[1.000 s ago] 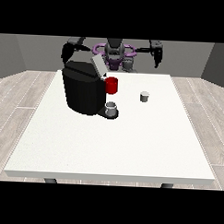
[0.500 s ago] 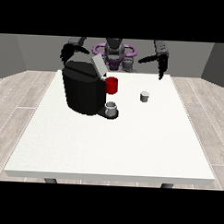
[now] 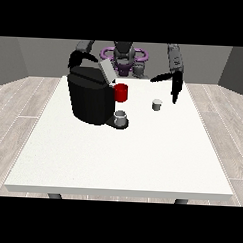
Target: Insert the coffee pod into the coffee machine and close the lid
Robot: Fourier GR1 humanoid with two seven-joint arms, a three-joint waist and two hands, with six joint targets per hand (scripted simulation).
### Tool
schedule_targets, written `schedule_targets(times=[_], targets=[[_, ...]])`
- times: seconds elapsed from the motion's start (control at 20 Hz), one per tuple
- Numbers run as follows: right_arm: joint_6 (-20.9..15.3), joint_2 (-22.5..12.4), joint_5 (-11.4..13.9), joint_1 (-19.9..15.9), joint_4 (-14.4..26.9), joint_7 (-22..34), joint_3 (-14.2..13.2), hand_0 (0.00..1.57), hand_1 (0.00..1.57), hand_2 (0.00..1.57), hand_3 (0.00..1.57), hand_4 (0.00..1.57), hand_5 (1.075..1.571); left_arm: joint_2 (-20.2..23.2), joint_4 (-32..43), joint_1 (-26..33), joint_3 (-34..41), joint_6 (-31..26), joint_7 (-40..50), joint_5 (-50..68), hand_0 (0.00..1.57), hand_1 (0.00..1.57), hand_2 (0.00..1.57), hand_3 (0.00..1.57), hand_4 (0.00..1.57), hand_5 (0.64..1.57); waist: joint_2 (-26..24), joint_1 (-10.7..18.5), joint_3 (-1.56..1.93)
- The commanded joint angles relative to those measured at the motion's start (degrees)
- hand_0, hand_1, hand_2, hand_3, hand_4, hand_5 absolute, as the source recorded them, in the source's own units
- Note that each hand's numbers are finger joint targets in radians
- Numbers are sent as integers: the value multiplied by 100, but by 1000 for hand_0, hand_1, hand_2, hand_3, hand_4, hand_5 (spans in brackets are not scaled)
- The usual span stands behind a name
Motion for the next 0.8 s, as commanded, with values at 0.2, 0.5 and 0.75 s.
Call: schedule_targets(times=[0.2,0.5,0.75], targets=[[-89,-74,63,-305,435,52,-177,0,0,0,0,393,1571,-105,837,-457,-244,294,64,-575,0,0,0,0,0,1571,184,52,2],[-233,-47,199,-580,1012,-228,-269,0,0,0,0,428,1571,23,1107,-910,-419,174,-61,-925,0,0,459,0,0,1571,349,161,2],[-388,-36,228,-748,881,348,-282,0,0,0,0,410,1571,-21,1680,-844,-469,305,-67,-1203,695,695,778,429,0,1571,194,167,1]])
